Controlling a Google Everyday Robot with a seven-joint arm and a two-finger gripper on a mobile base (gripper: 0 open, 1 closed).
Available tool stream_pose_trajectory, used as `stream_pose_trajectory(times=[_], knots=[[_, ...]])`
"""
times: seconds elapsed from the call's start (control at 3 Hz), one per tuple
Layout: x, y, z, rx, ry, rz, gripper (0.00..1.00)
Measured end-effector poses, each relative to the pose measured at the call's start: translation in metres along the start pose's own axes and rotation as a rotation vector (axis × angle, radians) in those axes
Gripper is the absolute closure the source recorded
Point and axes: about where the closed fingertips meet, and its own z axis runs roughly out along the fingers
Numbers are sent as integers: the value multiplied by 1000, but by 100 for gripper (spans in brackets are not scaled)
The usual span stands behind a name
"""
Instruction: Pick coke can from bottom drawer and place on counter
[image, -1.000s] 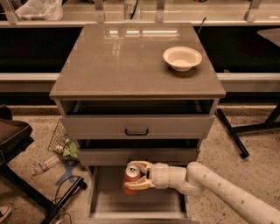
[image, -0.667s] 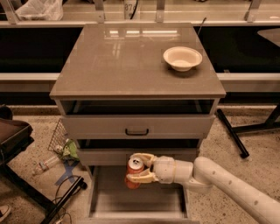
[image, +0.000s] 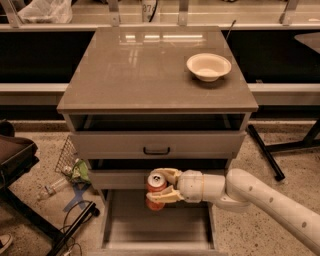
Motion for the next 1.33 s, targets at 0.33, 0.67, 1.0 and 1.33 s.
stream_pose_trajectory(times=[0.33,0.67,1.0,1.33], knots=[[-9,-2,4,-5,-13,-8,100],[-54,-14,0,24,-51,-9,100],[-104,-29,-11,75,-74,5,100],[-209,-68,-24,176,-22,-4,100]])
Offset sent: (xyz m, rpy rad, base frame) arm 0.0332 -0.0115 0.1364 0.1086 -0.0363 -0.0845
